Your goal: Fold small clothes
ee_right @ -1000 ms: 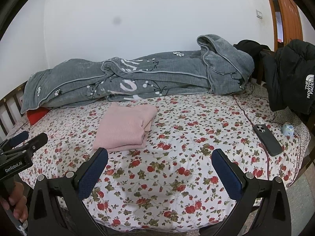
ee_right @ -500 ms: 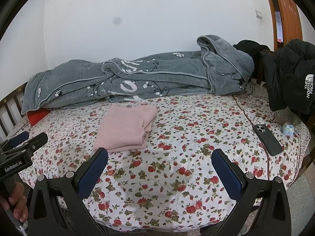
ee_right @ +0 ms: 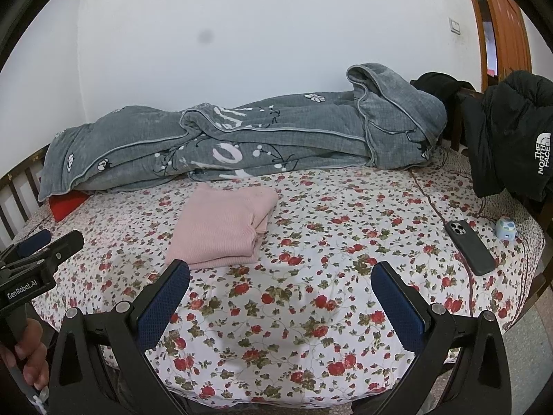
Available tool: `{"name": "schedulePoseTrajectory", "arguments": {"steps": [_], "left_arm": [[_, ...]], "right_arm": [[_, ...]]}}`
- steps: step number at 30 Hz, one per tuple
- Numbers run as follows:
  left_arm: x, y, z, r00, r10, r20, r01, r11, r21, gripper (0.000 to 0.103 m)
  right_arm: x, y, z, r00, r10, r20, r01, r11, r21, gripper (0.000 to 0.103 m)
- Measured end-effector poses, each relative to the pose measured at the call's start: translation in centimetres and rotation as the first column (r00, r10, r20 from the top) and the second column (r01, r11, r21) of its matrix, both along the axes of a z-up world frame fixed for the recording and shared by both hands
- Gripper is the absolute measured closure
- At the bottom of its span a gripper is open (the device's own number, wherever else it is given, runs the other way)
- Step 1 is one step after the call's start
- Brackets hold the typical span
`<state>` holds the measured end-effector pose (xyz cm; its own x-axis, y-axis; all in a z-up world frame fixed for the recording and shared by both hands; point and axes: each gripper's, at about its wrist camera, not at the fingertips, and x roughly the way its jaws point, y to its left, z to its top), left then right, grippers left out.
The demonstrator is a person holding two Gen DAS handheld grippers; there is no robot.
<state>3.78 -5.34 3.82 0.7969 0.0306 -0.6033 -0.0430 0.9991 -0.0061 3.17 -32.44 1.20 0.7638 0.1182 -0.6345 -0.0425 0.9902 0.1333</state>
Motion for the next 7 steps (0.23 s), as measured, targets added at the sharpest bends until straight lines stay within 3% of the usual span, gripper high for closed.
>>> {"name": "schedulePoseTrajectory", "arguments": {"steps": [7], "left_arm": [[0.08, 0.00, 0.03, 1.000, 0.003, 0.005, -0.003, 1.000, -0.001, 0.005]], "right_arm": [[0.16, 0.45, 0.21, 1.000, 0.002, 0.003, -0.002, 1.000, -0.003, 0.000]]}}
